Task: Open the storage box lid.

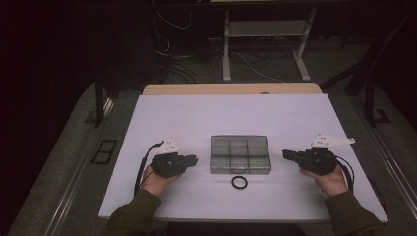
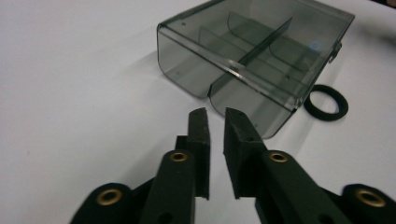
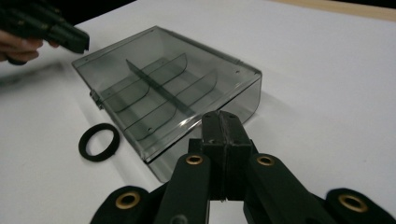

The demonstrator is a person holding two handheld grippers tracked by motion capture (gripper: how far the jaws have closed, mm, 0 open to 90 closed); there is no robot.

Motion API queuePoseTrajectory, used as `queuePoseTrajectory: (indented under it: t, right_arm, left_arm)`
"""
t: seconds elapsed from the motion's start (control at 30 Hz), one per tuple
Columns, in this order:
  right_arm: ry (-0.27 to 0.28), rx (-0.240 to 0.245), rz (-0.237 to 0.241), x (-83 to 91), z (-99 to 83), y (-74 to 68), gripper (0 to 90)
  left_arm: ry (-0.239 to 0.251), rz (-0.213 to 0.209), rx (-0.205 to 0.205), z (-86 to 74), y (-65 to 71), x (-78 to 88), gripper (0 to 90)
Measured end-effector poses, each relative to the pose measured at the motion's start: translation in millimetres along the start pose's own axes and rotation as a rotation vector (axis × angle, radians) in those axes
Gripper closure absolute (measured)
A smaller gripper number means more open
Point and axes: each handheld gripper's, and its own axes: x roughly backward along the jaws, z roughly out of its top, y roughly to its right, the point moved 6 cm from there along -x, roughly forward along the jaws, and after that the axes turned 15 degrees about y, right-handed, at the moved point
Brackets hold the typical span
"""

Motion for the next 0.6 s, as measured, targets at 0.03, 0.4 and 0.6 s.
queuePoseTrajectory:
  t: [0.03,0.4,0.6]
  right_arm:
    - [-0.004,-0.006,0.005,0.1,-1.4,-1.1,89.3]
    - [-0.02,-0.005,0.029,-1.6,-10.7,-9.6,89.3]
    - [-0.041,-0.011,0.042,-3.3,-17.7,-12.4,89.3]
  left_arm:
    - [-0.001,-0.009,0.007,1.1,-0.2,-1.4,85.3]
    - [-0.004,-0.051,-0.001,8.9,1.2,-18.3,88.8]
    - [-0.031,-0.092,-0.012,3.3,10.9,-24.2,88.8]
